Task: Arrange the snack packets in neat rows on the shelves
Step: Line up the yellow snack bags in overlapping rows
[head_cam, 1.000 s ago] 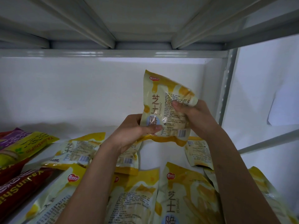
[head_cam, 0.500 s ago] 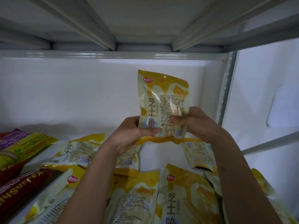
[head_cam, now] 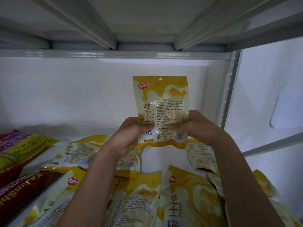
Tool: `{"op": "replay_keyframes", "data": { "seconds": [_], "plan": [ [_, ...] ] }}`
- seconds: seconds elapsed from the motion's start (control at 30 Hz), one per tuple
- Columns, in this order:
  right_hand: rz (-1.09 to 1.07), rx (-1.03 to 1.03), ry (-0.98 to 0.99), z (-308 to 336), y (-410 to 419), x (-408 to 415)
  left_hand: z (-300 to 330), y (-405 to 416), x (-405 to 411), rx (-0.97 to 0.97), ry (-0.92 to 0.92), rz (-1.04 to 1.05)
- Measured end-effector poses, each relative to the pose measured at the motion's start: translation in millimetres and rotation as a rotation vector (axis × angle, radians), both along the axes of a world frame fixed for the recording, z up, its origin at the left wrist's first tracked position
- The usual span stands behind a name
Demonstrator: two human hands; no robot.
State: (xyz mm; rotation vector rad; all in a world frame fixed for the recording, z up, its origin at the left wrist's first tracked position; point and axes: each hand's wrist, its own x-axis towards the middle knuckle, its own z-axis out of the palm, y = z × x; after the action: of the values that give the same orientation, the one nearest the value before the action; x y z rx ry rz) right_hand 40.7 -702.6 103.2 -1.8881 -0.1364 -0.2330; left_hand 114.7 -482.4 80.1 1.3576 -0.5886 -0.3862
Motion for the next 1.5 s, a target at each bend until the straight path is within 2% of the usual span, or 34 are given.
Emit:
{"op": "replay_keyframes", "data": {
  "seconds": [0.2, 0.43, 0.67, 0.83, 1.03, 1.23, 1.4, 1.5],
  "plan": [
    [0.067, 0.063, 0.02, -0.1, -1.5, -0.6, 3.0, 1.8, -0.2, -0.073, 0.035, -0.061],
    [0.112, 0.207, -0.009, 1.4, 1.9, 3.3, 5.0, 2.8, -2.6, -0.123, 0.007, 0.054],
    [-0.004, 0.076, -0.066, 1.9, 6.7, 7.5, 9.5, 1.5, -3.0, -0.108, 0.048, 0.046],
    [-0.001, -0.016, -0.012, 3.9, 10.0, 5.2, 10.3, 1.9, -4.4, -0.101, 0.001, 0.154],
    [0.086, 0.176, -0.065, 2.3, 10.6, 4.8, 12.4, 1.7, -7.3, -0.161, 0.023, 0.178],
    [0.086, 0.139, -0.074, 1.9, 8.7, 4.8, 14.8, 2.1, -8.3, -0.186, 0.019, 0.066],
    [0.176, 0.162, -0.053, 3.4, 11.7, 0.9, 13.7, 0.3, -11.0, -0.2, 0.002, 0.112],
    [0.121, 0.2, -0.091, 4.3, 13.5, 1.6, 14.6, 0.5, -9.7, -0.187, -0.008, 0.14]
  ]
}}
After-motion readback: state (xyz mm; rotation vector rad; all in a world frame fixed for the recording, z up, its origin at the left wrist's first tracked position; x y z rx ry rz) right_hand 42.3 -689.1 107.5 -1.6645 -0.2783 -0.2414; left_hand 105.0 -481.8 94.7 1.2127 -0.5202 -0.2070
